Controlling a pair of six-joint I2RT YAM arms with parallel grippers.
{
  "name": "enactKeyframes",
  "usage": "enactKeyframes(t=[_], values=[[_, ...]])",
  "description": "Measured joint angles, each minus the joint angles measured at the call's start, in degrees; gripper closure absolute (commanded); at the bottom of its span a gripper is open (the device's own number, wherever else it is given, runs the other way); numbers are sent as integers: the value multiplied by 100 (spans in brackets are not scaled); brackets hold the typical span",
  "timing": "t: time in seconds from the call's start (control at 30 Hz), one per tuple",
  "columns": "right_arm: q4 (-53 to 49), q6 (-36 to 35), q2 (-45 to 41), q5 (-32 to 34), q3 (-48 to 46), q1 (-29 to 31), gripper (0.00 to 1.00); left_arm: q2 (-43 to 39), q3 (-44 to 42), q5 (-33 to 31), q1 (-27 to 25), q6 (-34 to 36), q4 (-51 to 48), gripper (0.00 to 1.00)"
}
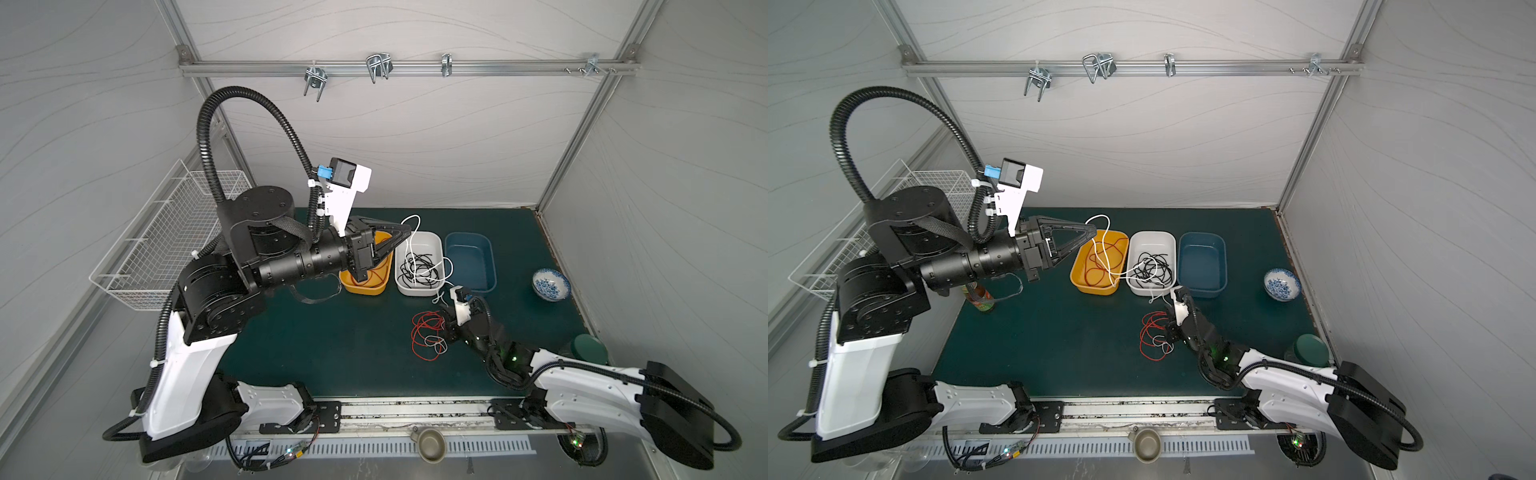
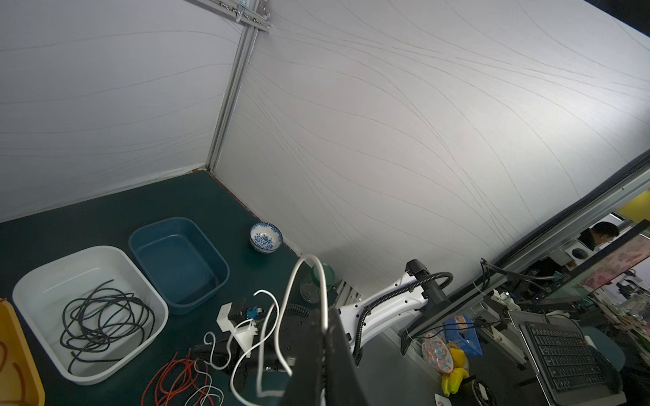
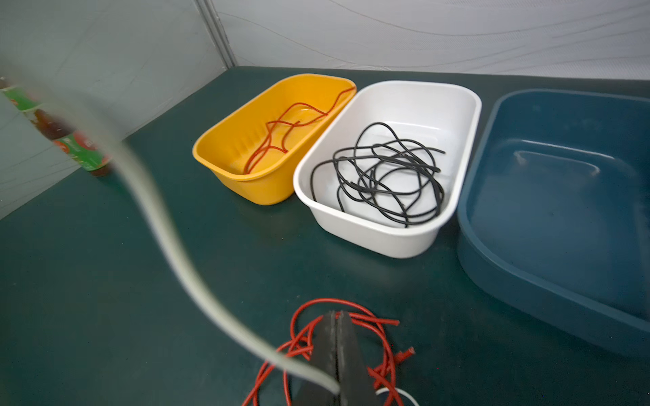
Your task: Untangle the cables
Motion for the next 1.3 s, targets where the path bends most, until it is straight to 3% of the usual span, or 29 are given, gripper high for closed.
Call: enactKeyframes(t=[0.27,0.53,0.7,1.03,1.3], values=[[-1150,857,-857,0,-490,-608,100,179,417,-17,0,94,-48,100],[-2479,1038,-3069,-114,-317,-619,100,647,162,-17,9,382,85,100],[-3333,1047,-3954,-87,101,-623,100,1067,-321,127,212,457,424,100],[-4450,1047,-4481,-146,748,-629,100,2135,-697,664,704,348,1668,100],[-4688,933,-4629,-461,1069,-632,100,3558,-586,815,839,337,2308,100]])
